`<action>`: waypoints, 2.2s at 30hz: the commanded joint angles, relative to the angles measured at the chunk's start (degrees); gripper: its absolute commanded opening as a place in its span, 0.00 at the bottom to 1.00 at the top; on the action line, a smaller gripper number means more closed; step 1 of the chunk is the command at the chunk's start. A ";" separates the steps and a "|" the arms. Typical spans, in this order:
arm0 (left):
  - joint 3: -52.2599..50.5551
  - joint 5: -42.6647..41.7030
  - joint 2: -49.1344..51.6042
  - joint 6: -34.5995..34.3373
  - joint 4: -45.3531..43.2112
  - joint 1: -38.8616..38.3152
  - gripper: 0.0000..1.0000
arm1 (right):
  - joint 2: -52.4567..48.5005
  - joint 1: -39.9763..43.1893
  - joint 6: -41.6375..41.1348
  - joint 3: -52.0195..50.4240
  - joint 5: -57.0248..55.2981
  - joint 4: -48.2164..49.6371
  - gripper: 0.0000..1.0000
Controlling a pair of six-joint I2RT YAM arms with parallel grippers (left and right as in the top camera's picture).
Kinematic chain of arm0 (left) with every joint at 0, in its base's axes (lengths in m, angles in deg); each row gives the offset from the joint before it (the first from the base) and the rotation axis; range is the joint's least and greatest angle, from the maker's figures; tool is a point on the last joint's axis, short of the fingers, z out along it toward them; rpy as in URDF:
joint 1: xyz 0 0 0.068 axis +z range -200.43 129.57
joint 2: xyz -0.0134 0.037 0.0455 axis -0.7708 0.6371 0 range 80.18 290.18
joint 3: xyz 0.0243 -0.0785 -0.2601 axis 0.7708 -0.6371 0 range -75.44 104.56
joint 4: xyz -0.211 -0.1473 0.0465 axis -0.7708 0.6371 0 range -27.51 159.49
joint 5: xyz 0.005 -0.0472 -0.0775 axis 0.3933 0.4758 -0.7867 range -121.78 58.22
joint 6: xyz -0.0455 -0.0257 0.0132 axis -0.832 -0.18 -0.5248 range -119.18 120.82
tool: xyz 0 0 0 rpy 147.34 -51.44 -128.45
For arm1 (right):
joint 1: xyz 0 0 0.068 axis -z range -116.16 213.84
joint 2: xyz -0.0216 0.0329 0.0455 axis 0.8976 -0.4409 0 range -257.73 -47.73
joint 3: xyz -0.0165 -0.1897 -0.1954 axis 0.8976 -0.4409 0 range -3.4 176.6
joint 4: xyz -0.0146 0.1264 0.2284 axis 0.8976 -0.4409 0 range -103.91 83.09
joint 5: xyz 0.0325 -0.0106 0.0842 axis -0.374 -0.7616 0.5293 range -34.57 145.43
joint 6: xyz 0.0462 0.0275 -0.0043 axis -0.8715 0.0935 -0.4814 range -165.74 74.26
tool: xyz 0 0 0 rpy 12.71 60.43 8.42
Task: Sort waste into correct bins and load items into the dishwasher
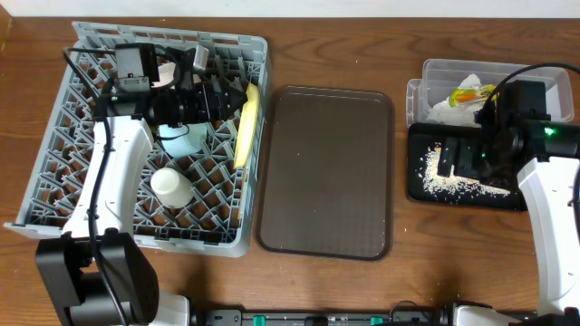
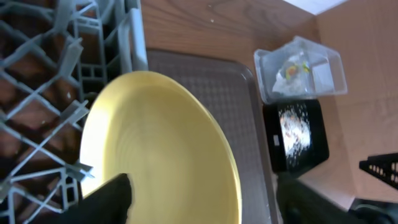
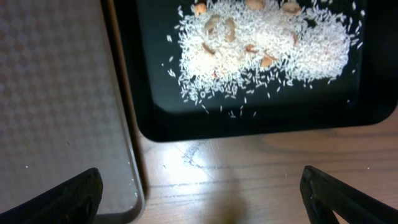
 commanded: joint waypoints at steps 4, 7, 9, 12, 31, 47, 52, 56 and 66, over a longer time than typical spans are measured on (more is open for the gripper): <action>1.03 9.07 -4.81 0.24 3.10 0.11 0.83 | 0.61 0.31 0.44 0.85 1.66 6.16 0.99; 1.03 21.20 -8.59 -0.15 7.78 -0.66 0.86 | 0.61 0.24 1.11 0.85 6.01 11.72 0.99; 1.03 31.10 -10.60 -2.91 12.15 -1.36 0.86 | 0.55 -0.24 3.87 0.85 9.35 16.13 0.99; 1.01 40.44 -12.39 -7.41 20.28 -2.05 0.88 | 0.28 -1.68 8.59 0.85 9.27 19.45 0.99; -24.48 44.63 -48.33 -2.49 17.53 -12.17 0.89 | 25.18 -2.32 4.04 -20.09 2.38 22.86 0.99; -29.14 45.13 -69.85 -2.47 17.20 -12.37 0.98 | 46.58 -2.32 4.07 -24.57 0.90 18.80 0.99; -29.14 45.13 -69.85 -2.45 17.20 -12.37 0.98 | 46.58 -2.32 4.07 -24.57 0.90 16.17 0.99; -29.14 45.13 -69.85 -2.47 17.20 -12.37 0.98 | 46.58 -2.32 4.07 -24.57 0.90 14.12 0.99; -29.14 45.13 -69.85 -2.45 17.20 -12.37 0.98 | 55.04 -5.66 6.86 -30.34 -1.27 22.67 0.99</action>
